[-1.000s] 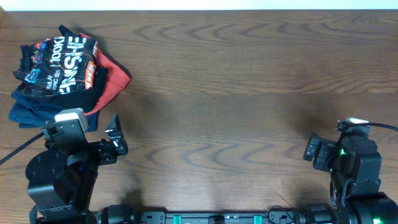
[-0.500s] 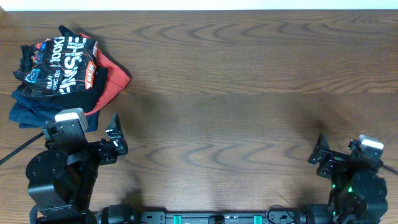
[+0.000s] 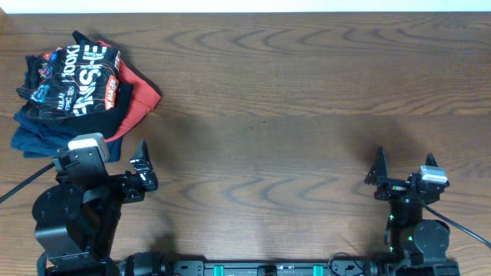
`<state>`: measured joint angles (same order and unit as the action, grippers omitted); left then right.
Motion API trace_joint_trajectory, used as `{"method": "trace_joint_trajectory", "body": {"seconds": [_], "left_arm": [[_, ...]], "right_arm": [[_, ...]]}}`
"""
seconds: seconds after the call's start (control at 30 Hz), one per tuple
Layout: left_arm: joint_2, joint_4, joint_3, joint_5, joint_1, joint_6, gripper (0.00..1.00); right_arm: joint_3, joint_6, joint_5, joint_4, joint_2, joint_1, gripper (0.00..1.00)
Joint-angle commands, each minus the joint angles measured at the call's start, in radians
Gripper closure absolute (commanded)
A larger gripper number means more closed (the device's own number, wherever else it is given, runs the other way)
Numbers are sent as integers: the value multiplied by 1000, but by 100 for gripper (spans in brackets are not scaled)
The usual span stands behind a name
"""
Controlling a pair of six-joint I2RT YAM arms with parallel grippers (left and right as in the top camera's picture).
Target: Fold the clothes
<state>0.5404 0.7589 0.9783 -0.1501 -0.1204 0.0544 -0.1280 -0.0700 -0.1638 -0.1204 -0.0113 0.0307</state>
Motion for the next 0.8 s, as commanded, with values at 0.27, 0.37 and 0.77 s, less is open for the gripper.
{"method": "trace_joint_trajectory", "body": {"seconds": [0.27,0.37,0.77], "left_arm": [[-2,-1,-4,5,4,-5,2],[-2,-1,-4,5,4,-5,2],[-1,-1,-4,5,4,-5,2]], "right_arm": [[123,60,66,57,6,-18,1],[123,60,66,56,6,-18,1],[123,60,66,56,6,-18,1]]}}
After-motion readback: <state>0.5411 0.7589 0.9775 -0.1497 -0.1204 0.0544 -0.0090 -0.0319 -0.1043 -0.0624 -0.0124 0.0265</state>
